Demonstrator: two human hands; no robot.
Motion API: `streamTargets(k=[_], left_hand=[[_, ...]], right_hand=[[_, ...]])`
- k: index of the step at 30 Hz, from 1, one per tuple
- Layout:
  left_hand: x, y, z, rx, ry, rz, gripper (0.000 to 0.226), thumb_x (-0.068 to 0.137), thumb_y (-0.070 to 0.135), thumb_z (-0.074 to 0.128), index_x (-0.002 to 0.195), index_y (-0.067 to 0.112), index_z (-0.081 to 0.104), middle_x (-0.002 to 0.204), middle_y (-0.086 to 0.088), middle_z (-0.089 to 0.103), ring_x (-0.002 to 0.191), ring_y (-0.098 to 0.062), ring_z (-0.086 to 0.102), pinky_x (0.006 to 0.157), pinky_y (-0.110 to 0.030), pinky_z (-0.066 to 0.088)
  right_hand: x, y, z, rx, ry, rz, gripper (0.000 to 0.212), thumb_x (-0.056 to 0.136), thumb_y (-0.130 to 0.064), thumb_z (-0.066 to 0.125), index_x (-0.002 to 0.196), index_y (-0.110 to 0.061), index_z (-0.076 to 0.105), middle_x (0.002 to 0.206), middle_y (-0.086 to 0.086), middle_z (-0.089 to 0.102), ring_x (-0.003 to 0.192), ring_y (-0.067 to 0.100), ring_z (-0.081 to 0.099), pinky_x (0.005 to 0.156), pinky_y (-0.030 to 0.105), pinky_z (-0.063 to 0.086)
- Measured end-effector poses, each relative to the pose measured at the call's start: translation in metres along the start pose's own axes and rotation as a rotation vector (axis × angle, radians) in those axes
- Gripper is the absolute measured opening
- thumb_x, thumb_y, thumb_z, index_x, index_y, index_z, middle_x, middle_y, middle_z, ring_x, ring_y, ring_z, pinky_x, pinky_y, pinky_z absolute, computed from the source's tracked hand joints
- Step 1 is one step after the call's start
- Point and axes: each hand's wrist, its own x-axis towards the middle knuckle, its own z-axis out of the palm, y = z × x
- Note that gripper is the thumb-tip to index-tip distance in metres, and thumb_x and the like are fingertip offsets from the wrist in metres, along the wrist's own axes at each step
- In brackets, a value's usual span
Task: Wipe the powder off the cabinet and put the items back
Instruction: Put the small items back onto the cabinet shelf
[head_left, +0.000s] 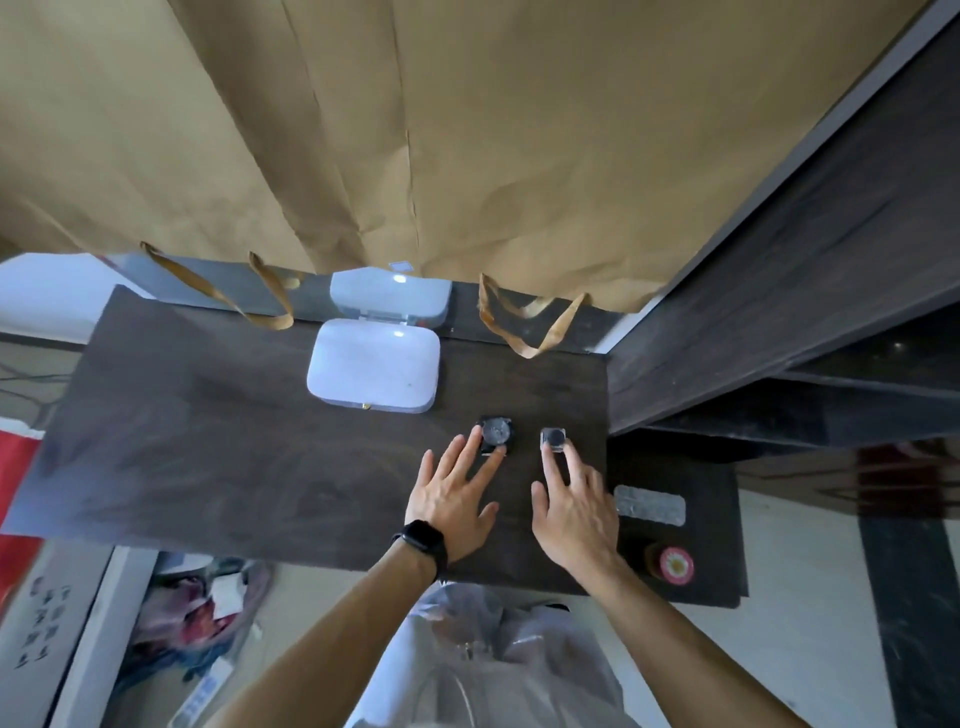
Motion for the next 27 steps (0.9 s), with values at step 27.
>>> streamTargets(k=[27], left_hand=[[0.118, 0.050, -0.039, -0.224, 0.035, -0.109, 0.070, 0.089, 0.030, 0.048, 0.152, 0.040, 0.019, 0.164, -0.006, 0.003, 0.131, -0.032, 0.037, 0.100, -0.043, 0.038]], right_hand=[[0.111, 0.016, -0.084, 0.214, -0.165, 0.003, 0.069, 0.087, 0.001, 0.042, 0.152, -0.023, 0.039, 0.163, 0.004, 0.022, 0.145, 0.024, 0.033, 0.114, 0.032, 0.030]])
